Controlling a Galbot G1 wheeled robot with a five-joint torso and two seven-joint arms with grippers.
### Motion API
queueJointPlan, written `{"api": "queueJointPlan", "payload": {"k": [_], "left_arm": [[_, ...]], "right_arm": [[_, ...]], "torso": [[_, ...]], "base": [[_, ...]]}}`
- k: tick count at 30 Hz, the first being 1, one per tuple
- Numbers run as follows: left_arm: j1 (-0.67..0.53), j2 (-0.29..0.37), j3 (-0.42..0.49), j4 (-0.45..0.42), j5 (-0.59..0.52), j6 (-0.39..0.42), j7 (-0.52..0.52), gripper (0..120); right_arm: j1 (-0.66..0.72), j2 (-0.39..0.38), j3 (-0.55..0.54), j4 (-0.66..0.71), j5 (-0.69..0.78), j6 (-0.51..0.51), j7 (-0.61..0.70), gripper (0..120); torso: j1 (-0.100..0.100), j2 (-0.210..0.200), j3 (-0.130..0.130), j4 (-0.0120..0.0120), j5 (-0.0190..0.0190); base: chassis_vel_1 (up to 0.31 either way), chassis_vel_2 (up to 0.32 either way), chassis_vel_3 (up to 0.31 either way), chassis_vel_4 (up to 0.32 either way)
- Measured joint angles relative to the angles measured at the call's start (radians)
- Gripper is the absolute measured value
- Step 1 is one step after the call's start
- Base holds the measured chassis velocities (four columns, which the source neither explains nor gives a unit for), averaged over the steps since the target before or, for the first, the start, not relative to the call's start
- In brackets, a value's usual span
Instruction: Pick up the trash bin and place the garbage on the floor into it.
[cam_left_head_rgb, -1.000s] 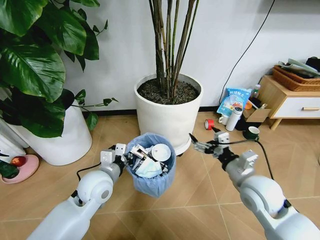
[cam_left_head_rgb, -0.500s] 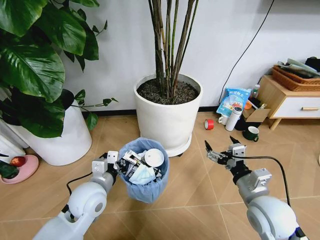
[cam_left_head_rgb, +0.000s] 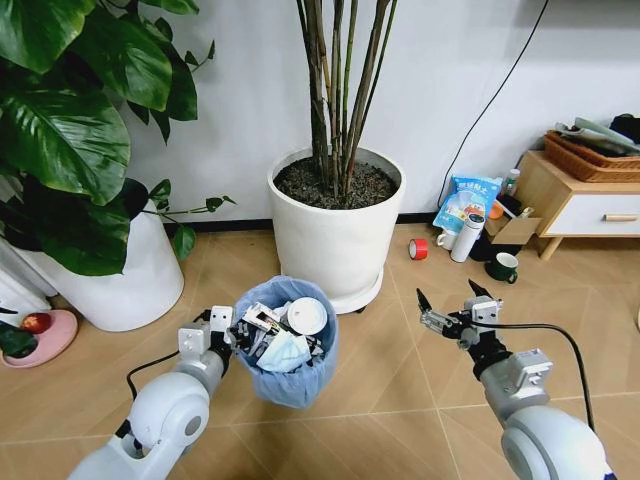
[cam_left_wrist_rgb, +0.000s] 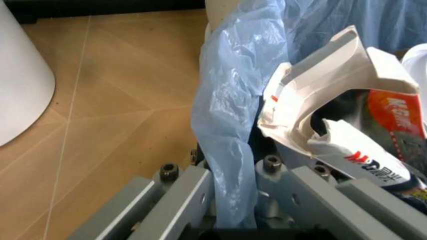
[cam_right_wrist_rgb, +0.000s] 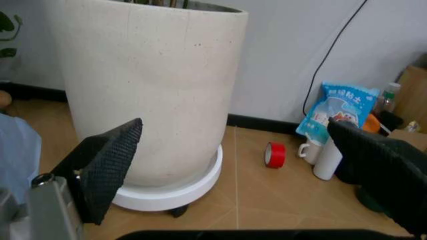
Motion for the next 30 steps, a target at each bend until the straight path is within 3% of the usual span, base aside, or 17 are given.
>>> {"api": "queueJointPlan", "payload": {"k": [14, 30], "left_arm": [[0.013, 0.004, -0.008, -0.012, 0.002, -0.001, -0.002, 0], [0.006, -0.005, 0.001, -0.013, 0.002, -0.002, -0.002, 0]], "right_arm": [[-0.025, 0.016, 0.009, 0.006, -0.003, 0.016, -0.002, 100], [-0.031, 0.019, 0.002, 0.005, -0.017, 0.034, -0.019, 100]], "torso": [[0.000, 0.000, 0.000, 0.0001, 0.0000], [0.000, 0.000, 0.000, 0.0001, -0.0001]], "base": [[0.162, -0.028, -0.157, 0.036], [0.269, -0.214, -0.271, 0.205]]}}
